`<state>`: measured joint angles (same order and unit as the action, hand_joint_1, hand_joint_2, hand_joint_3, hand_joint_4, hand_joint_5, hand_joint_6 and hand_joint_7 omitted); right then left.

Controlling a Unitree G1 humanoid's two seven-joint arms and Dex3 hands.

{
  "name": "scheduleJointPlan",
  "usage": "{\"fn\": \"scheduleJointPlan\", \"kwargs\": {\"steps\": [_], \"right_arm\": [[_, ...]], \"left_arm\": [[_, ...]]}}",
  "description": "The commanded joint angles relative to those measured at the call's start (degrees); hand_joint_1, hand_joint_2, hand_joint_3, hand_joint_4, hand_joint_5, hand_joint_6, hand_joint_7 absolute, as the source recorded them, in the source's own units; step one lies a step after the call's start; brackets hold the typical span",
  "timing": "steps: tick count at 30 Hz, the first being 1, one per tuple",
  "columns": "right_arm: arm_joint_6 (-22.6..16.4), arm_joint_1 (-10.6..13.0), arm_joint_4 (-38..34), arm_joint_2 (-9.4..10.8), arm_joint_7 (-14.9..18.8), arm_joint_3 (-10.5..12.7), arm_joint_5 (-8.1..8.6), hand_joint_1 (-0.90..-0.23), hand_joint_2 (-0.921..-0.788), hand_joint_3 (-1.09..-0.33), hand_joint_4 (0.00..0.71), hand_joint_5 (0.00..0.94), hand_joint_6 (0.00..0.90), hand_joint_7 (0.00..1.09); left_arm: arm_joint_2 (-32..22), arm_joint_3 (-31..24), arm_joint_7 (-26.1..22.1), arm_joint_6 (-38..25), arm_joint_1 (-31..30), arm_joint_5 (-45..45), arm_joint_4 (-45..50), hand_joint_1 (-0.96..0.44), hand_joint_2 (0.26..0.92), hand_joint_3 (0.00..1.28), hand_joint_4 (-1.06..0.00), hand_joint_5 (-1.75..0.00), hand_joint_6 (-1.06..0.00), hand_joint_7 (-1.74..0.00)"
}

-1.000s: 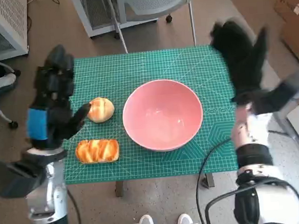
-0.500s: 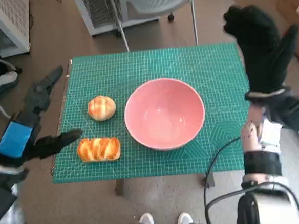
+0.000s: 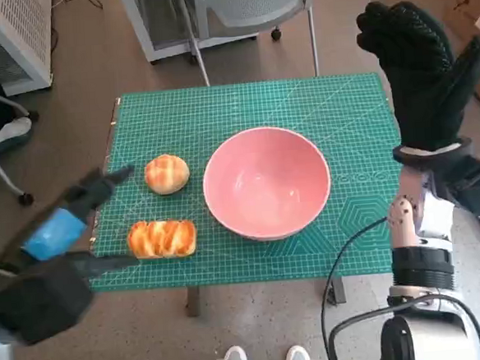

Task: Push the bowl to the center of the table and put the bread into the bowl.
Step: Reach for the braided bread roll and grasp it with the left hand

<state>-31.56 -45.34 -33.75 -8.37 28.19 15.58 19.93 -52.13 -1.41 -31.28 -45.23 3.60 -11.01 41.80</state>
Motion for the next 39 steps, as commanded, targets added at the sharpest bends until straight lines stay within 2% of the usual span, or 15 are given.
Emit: {"fn": "scheduleJointPlan", "kwargs": {"steps": [1,16,27,33,36,39], "right_arm": [[1.2,1.5,0.2,0.1,-0.9,-0.6,-0.3,-0.587,-0.921,-0.588,0.368,0.011,0.421,0.03],[2.8,1.8,1.1,0.1,-0.8,-0.8,1.0,-0.602,-0.921,-0.586,0.373,0.007,0.425,0.03],[3.9,2.5,2.5,0.5,-0.8,-0.8,1.67,-0.604,-0.921,-0.588,0.379,0.007,0.427,0.02],[4.1,2.9,3.3,0.6,-0.8,-0.9,1.85,-0.604,-0.921,-0.59,0.38,0.006,0.43,0.02],[4.3,3.1,3.6,0.5,-0.7,-0.9,1.97,-0.603,-0.921,-0.59,0.38,0.005,0.43,0.02],[4.3,3.3,3.8,0.5,-0.7,-0.8,2.05,-0.599,-0.921,-0.592,0.38,0.004,0.43,0.02]], "left_arm": [[-2.3,5.8,-0.7,-3.7,2.7,-3.9,0.2,-0.08,0.712,0.0,-0.07,0.0,-0.31,-0.03],[-0.4,18.4,-1.9,-6.2,9.2,-10.5,-7.7,-0.15,0.716,0.0,-0.06,0.0,-0.32,-0.01],[5.1,24.2,0.4,-2.5,13.1,-14.7,-19.1,-0.16,0.728,0.01,-0.07,0.0,-0.32,-0.01],[7.7,25.7,2.6,0.6,13.6,-17.6,-24.2,-0.12,0.747,0.01,-0.11,-0.02,-0.36,-0.02],[8.5,26.2,3.6,2.3,13.7,-19.1,-26.2,-0.08,0.767,0.02,-0.18,-0.02,-0.42,-0.03],[9.1,26.6,3.8,3.5,13.7,-20.6,-27.6,-0.01,0.798,0.02,-0.29,-0.02,-0.54,-0.05]]}}
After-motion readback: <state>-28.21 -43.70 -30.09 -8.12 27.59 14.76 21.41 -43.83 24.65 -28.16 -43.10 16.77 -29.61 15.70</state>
